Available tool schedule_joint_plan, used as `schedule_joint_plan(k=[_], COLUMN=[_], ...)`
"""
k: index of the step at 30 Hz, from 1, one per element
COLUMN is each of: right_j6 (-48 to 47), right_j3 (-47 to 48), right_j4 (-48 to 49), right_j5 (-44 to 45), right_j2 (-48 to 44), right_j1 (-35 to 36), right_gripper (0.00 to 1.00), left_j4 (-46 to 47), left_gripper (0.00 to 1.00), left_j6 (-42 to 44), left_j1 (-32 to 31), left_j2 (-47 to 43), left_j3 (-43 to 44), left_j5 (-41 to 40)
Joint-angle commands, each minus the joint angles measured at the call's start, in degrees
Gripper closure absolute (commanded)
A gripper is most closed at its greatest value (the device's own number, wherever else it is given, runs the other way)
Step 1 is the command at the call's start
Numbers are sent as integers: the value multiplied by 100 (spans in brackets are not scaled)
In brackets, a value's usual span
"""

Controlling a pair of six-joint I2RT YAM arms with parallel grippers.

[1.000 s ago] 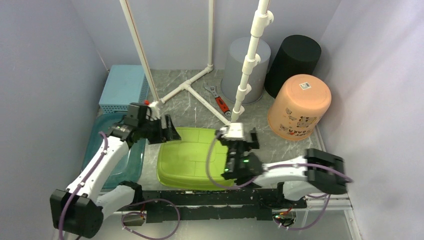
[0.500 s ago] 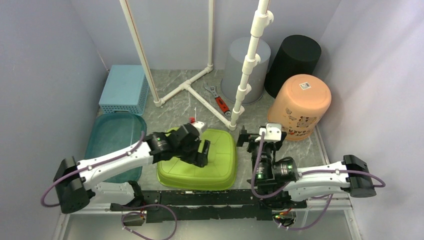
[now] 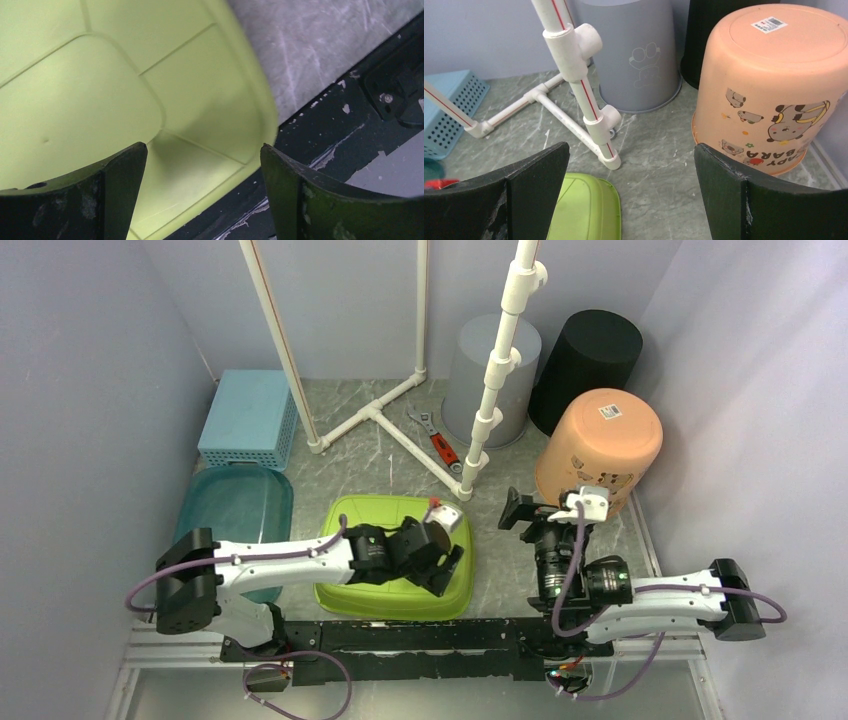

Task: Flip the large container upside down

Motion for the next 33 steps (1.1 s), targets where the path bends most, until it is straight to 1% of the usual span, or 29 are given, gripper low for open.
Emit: schedule_joint_plan(k=[1, 2, 4, 8, 12, 14, 17, 20, 22, 27, 29, 31, 33], right_j6=[621, 815, 1005, 892, 917, 926, 838, 645, 622, 651, 623, 413, -43], right_j3=[8, 8, -10, -78, -15, 13, -2, -70, -107, -36, 50, 136, 273], right_j4=[159, -164, -344, -127, -215, -264, -130, 329, 458, 323, 146, 162, 440], right_j5=[1013, 1013, 1013, 1013, 1013, 1013, 1013, 1013, 1013, 1013, 1013, 1013, 1013], right_j2=[-307, -356, -441, -538, -509, -436, -336, -287, -281, -170, -42, 137, 372], right_j1=[-8, -12, -12, -10, -11, -10, -12, -8, -4, -14, -17, -29, -23], right_gripper=[0, 0, 0, 0, 0, 0, 0, 0, 0, 0, 0, 0, 0], left_j4=[356, 327, 174, -316, -836, -938, -874, -744, -616, -447, -375, -291, -154], left_gripper=[11, 10, 10, 10, 9, 9, 10, 10, 11, 9, 9, 9, 9], left_j6=[418, 429, 391, 285, 149, 106, 179, 275, 321, 439, 408, 412, 570], left_j1=[-439, -492, -532, -549, -550, -547, -538, -484, -406, -277, -126, 22, 50], left_j2=[347, 491, 846, 1535, 1958, 2043, 1984, 1798, 1628, 1370, 1345, 1275, 1134], left_j3=[459, 509, 619, 958, 1210, 1193, 1054, 842, 646, 509, 518, 536, 559], left_j5=[-487, -576, -791, -1299, -1769, -1910, -2035, -2077, -2039, -1892, -1732, -1594, -1469])
